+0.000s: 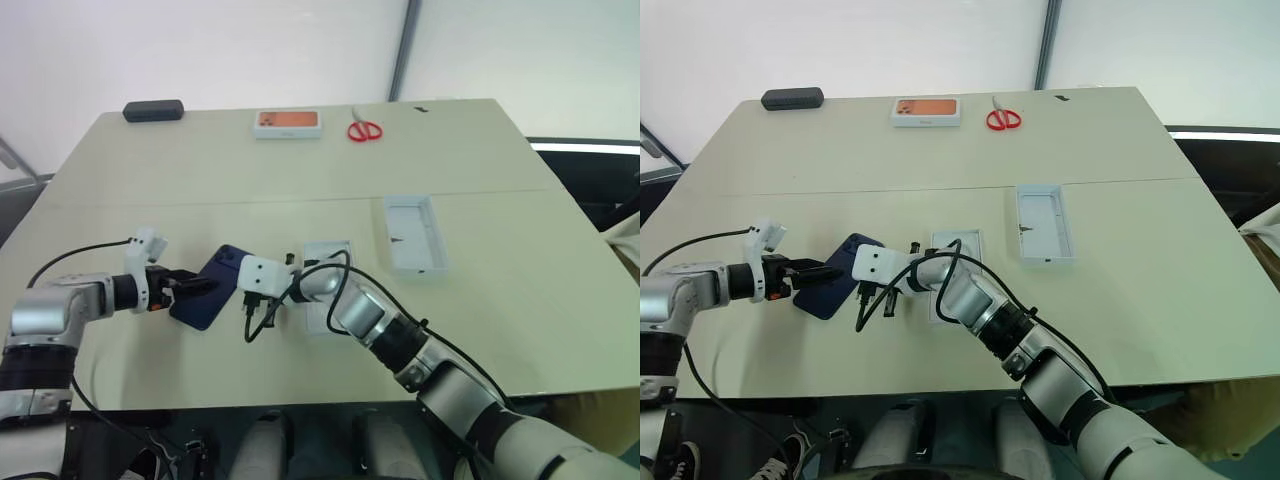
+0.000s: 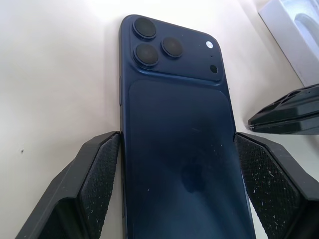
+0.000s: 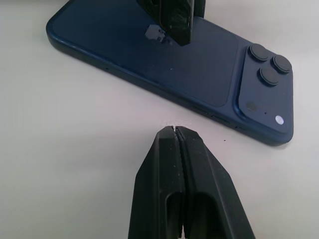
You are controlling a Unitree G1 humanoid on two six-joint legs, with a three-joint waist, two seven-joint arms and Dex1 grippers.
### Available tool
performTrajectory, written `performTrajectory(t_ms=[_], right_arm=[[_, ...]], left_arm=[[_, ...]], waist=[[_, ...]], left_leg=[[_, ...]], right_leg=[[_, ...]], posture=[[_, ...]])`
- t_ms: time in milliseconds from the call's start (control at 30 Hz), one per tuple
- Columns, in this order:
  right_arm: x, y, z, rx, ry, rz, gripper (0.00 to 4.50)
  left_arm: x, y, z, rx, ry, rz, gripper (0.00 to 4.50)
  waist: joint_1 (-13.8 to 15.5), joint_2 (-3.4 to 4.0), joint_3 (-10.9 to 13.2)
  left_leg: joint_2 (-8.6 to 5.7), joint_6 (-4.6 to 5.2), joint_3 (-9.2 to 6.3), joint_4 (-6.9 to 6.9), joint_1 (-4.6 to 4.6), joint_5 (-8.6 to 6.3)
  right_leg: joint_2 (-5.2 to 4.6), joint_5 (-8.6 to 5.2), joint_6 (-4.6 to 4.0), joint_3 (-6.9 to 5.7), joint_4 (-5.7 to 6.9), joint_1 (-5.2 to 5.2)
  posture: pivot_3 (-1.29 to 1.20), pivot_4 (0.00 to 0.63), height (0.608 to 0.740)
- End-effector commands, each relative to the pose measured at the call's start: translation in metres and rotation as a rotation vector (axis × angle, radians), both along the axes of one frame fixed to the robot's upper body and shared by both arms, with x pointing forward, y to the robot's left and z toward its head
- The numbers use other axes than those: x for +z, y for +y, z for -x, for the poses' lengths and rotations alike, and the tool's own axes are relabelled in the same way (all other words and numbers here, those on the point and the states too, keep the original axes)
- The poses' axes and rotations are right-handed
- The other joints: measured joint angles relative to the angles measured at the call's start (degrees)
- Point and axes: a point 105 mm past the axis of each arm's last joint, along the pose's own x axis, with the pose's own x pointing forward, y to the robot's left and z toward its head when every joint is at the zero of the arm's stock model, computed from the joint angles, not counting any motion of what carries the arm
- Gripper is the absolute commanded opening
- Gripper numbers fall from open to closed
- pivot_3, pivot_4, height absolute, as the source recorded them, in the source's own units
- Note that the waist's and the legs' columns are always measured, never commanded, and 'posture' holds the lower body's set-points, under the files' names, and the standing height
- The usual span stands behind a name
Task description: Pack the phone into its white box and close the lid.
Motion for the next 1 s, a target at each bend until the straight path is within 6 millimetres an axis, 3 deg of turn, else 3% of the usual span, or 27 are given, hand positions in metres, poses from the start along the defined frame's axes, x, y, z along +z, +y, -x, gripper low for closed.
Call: performTrajectory(t_ms=[33,333,500,900,1000], right_arm=[[0.014,0.002,-0.005,0.008,-0.037,-0.028,0.05],[0.008,-0.003,-0.007,0.003,-0.045,-0.001,0.05],[0.007,-0.008,-0.012,-0.010,-0.068,0.016,0.05],[0.006,-0.009,-0.013,-0.009,-0.070,0.014,0.05],[0.005,-0.010,-0.013,-0.013,-0.069,0.014,0.05]], left_arm=[[-0.038,-0.028,0.018,-0.059,0.196,0.066,3.84],[-0.031,-0.056,0.026,-0.133,0.227,0.108,3.84],[-0.031,-0.056,0.029,-0.122,0.253,0.138,3.84],[-0.003,-0.065,0.016,-0.050,0.288,0.403,3.84],[-0.008,-0.059,0.016,-0.037,0.261,0.337,3.84]], waist=[[0.3,0.00,0.0],[0.4,-0.02,0.0],[0.4,-0.01,-0.1],[0.4,-0.03,-0.2],[0.4,-0.06,-0.2]], left_leg=[[-0.01,0.00,0.01,0.00,0.00,0.00],[-0.10,0.01,0.01,-0.04,-0.01,0.00],[-0.10,0.01,0.01,-0.05,-0.01,0.00],[-0.11,0.01,-0.03,-0.10,-0.04,0.00],[-0.10,0.01,-0.04,-0.10,-0.05,0.00]], right_leg=[[-0.03,0.00,0.01,0.00,0.00,0.00],[-0.15,-0.04,0.08,0.00,0.00,0.04],[-0.15,-0.04,0.08,0.00,-0.01,0.03],[-0.17,-0.04,0.08,-0.06,-0.15,0.06],[-0.17,-0.03,0.08,-0.06,-0.15,0.05]], posture=[[0.00,0.150,0.740],[0.00,0.150,0.740],[0.00,0.150,0.740],[0.00,0.150,0.740],[0.00,0.150,0.740]])
